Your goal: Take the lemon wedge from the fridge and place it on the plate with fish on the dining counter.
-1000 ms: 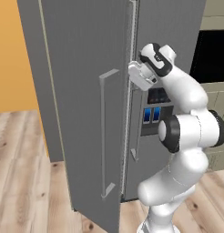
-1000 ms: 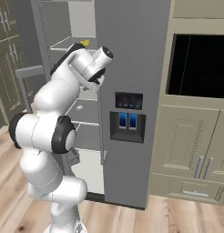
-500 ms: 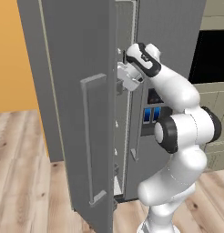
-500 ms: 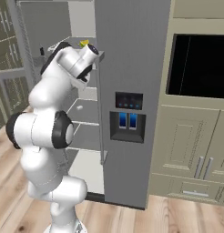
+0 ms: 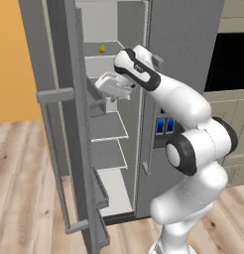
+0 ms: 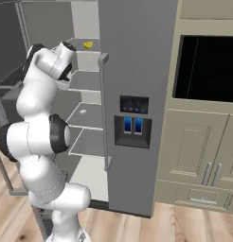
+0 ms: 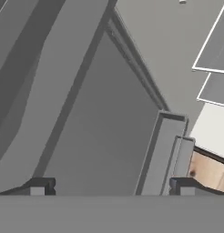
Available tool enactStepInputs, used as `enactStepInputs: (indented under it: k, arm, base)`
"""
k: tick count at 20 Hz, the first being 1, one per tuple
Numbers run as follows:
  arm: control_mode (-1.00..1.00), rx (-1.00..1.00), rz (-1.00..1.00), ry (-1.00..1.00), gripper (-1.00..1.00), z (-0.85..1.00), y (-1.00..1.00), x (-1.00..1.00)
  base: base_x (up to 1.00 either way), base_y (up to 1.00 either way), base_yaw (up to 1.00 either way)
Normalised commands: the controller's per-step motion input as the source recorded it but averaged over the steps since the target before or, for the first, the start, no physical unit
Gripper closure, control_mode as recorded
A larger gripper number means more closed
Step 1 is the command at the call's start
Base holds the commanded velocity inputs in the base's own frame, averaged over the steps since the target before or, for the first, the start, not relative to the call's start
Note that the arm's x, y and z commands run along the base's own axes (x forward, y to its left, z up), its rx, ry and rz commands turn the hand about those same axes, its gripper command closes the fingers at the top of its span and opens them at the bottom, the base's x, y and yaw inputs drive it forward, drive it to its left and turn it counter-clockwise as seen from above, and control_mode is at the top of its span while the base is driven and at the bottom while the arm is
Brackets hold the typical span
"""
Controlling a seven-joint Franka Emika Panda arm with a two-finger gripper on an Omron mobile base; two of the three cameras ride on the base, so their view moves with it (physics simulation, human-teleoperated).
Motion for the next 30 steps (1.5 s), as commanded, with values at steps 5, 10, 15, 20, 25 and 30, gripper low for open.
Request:
enactStepInputs:
  k: [5, 10, 15, 20, 25, 30]
  arm:
    - [-1.00, 0.03, 0.03, 0.00, -1.00, -0.04, 0.51, 0.02]
    - [-1.00, 0.01, -0.01, 0.00, -1.00, 0.00, -0.10, 0.00]
    - [-1.00, 0.07, -0.20, 0.01, -1.00, 0.15, -0.96, -0.33]
    - [-1.00, -0.02, -0.30, 0.14, -1.00, 0.00, -1.00, -0.42]
    - [-1.00, -0.21, -0.38, 0.00, -1.00, -0.03, -1.00, -0.58]
    - [-1.00, -0.34, -0.54, 0.00, -1.00, -0.29, -0.72, -0.52]
  base:
    - [0.00, 0.00, 0.00]
    - [0.00, 0.00, 0.00]
    - [0.00, 0.00, 0.00]
    - [0.00, 0.00, 0.00]
    - [0.00, 0.00, 0.00]
    - [0.00, 0.00, 0.00]
